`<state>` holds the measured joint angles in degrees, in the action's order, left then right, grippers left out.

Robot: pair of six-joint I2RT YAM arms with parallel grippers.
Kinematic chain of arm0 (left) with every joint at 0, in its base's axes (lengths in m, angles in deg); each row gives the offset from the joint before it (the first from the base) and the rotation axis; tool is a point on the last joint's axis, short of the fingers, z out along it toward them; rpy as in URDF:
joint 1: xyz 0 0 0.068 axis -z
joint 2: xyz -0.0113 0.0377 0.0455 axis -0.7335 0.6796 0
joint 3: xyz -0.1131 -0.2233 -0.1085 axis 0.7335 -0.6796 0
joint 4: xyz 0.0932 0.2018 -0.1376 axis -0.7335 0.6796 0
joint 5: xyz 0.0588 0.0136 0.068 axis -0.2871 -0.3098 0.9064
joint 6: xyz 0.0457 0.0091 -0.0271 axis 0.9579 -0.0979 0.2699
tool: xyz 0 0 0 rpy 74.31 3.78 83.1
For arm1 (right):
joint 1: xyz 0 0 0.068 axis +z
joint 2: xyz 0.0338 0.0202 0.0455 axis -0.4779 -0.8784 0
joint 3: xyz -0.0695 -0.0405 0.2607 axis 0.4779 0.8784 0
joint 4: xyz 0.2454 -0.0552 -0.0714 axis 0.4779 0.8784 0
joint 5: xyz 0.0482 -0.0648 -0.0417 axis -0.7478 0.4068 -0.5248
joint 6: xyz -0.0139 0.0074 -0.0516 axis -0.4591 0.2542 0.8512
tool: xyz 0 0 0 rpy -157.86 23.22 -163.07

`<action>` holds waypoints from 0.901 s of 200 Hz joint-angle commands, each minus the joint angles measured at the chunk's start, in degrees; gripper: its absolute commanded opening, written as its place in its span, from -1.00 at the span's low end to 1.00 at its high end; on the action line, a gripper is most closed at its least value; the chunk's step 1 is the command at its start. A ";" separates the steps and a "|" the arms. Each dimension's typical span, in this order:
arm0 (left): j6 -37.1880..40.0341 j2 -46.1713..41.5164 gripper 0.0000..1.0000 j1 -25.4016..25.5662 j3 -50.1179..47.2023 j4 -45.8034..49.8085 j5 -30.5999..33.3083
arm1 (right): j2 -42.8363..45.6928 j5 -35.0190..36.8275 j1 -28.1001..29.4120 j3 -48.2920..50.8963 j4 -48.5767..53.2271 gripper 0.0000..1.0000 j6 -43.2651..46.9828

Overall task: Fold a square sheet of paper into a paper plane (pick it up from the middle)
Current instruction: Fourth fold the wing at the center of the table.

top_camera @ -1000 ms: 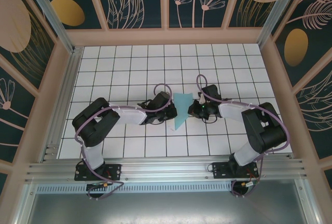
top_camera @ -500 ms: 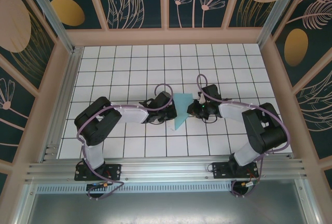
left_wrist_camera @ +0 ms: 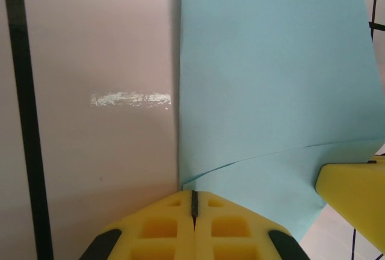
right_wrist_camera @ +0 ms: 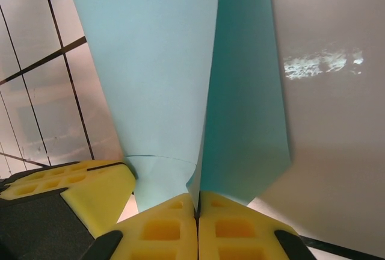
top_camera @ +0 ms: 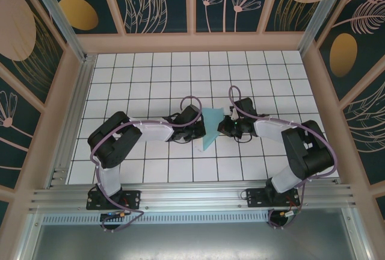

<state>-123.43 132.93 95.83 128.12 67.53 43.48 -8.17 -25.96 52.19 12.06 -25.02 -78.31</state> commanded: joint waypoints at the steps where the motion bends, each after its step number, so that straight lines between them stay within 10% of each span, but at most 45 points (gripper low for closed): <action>1: 0.46 1.90 -0.97 -0.50 0.69 3.48 0.38 | 1.93 -0.54 1.04 -1.88 1.97 -0.87 -1.73; 180: -0.13 2.26 -0.98 -0.53 0.88 2.60 0.00 | -6.63 20.10 10.45 -17.54 20.66 -0.92 -1.60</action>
<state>-123.45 133.50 95.54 128.87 67.73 43.26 -13.87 -7.25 61.87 -3.39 -6.88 -80.23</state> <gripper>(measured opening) 0.059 0.068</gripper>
